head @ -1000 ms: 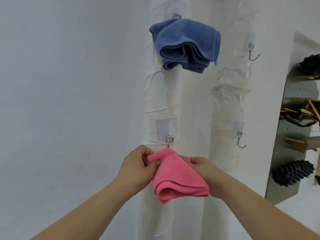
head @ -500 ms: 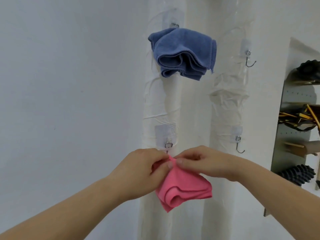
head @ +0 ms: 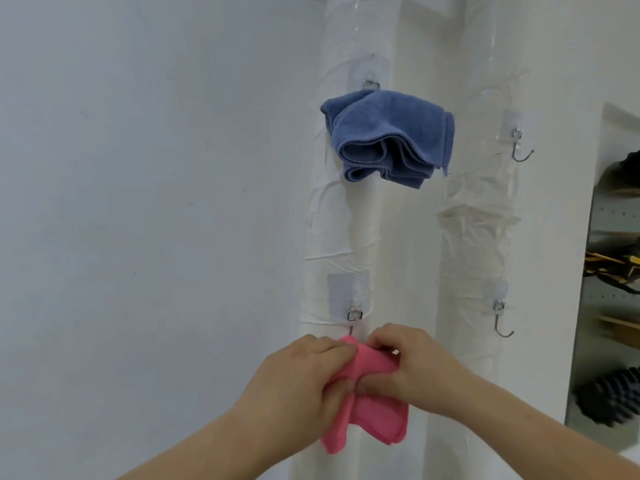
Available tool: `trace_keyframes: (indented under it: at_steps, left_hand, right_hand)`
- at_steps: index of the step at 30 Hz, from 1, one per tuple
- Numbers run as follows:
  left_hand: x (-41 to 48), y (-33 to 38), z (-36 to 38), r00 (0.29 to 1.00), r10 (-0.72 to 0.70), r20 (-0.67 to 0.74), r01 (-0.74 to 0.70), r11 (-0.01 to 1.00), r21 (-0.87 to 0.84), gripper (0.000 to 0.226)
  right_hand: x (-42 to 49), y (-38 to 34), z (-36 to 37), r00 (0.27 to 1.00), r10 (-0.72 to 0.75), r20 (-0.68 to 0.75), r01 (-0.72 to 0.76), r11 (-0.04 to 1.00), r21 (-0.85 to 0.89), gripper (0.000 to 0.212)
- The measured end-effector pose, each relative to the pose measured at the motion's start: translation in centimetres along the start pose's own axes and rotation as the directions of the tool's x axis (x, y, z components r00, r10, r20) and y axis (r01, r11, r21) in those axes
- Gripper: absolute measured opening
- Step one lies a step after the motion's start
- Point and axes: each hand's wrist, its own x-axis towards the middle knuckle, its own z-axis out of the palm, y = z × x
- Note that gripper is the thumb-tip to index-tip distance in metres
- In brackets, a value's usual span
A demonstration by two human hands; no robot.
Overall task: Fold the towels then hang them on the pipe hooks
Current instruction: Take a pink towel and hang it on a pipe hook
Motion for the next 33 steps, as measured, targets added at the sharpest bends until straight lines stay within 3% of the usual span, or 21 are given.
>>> trace_keyframes:
  at_steps: [6,13,21,27,33]
  left_hand:
    - [-0.1,0.0,-0.1,1.000,0.004,-0.011,-0.005,0.998,-0.068,0.035]
    - [0.0,-0.3,0.9,0.995,-0.029,-0.096,0.023,0.998,-0.064,0.025]
    - [-1.1,-0.1,1.5,0.971,-0.181,-0.157,0.143,0.964,-0.225,0.034]
    - [0.0,0.8,-1.7,0.979,-0.193,0.068,0.204,0.947,-0.249,0.035]
    - [-0.2,1.4,-3.6,0.981,-0.191,0.019,0.191,0.963,-0.188,0.023]
  right_hand:
    - [-0.7,-0.2,-2.4,0.962,-0.006,0.273,-0.051,0.978,0.200,0.030]
    - [-0.2,0.8,-0.4,0.998,0.006,0.058,-0.017,0.982,0.187,0.033]
    - [-2.0,0.8,2.0,0.996,0.067,-0.060,-0.035,0.907,0.420,0.035]
    - [-2.1,-0.9,0.1,0.999,0.054,0.000,-0.053,0.976,0.212,0.035]
    - [-2.0,-2.1,-2.2,0.993,0.113,-0.017,-0.110,0.985,0.129,0.049]
